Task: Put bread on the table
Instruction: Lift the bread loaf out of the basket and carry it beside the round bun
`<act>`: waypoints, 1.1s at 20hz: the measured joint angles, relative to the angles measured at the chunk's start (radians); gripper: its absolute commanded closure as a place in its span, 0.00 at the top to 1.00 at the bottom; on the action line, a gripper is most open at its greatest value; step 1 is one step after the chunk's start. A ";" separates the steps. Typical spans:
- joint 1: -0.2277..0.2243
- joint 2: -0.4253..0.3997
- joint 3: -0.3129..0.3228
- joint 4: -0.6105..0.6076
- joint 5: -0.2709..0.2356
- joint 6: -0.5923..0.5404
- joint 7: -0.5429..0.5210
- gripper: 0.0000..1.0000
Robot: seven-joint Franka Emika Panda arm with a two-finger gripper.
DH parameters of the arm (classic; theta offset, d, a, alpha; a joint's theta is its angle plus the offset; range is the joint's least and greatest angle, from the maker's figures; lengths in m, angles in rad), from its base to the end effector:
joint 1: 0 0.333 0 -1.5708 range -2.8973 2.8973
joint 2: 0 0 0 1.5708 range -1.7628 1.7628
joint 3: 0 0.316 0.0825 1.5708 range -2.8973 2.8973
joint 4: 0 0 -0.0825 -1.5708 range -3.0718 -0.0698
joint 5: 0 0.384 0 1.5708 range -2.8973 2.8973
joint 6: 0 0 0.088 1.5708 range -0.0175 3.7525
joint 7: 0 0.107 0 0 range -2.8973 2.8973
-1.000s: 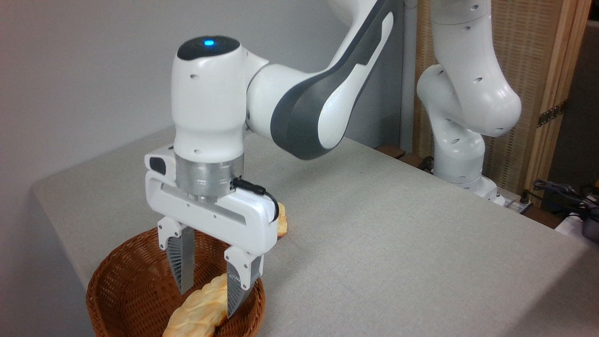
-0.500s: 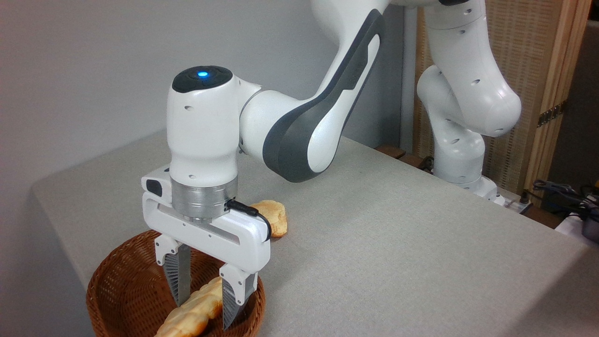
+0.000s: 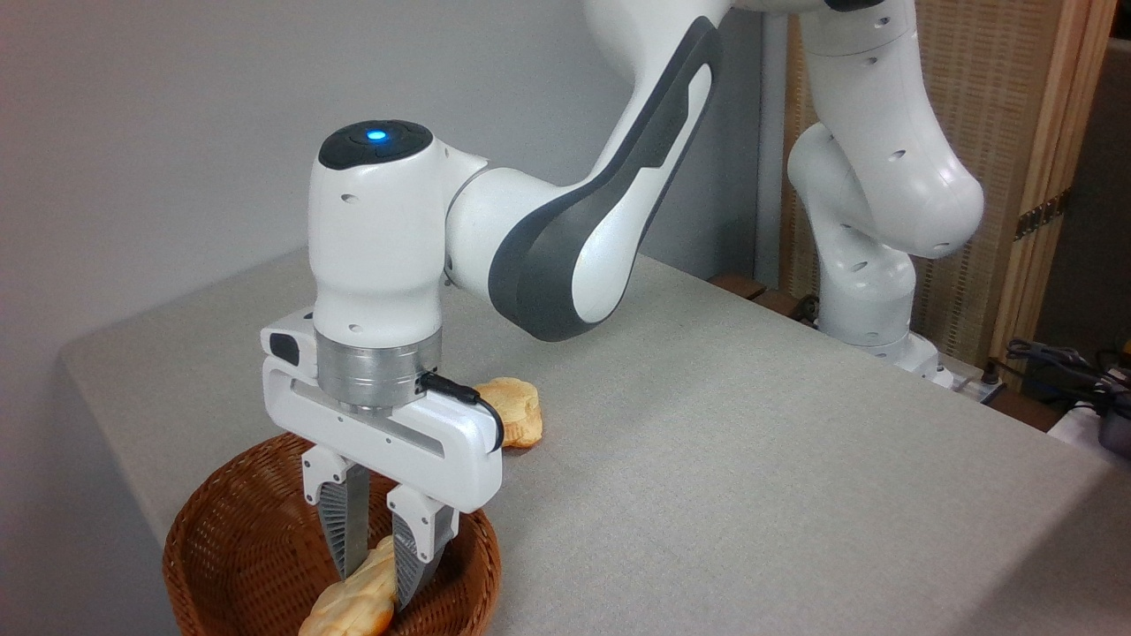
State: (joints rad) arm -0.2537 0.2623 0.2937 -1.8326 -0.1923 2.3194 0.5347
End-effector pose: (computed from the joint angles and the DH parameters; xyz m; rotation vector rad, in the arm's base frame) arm 0.6443 0.0097 0.4181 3.0441 -0.6154 0.3925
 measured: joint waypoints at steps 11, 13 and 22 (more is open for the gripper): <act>-0.005 -0.063 -0.022 0.012 0.000 -0.001 0.011 0.19; -0.006 -0.102 -0.031 0.012 0.000 -0.027 0.011 0.19; -0.006 -0.286 -0.057 0.009 0.000 -0.409 0.111 0.25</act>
State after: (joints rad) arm -0.2600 -0.0240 0.2368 -1.8232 -0.1922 1.9102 0.6454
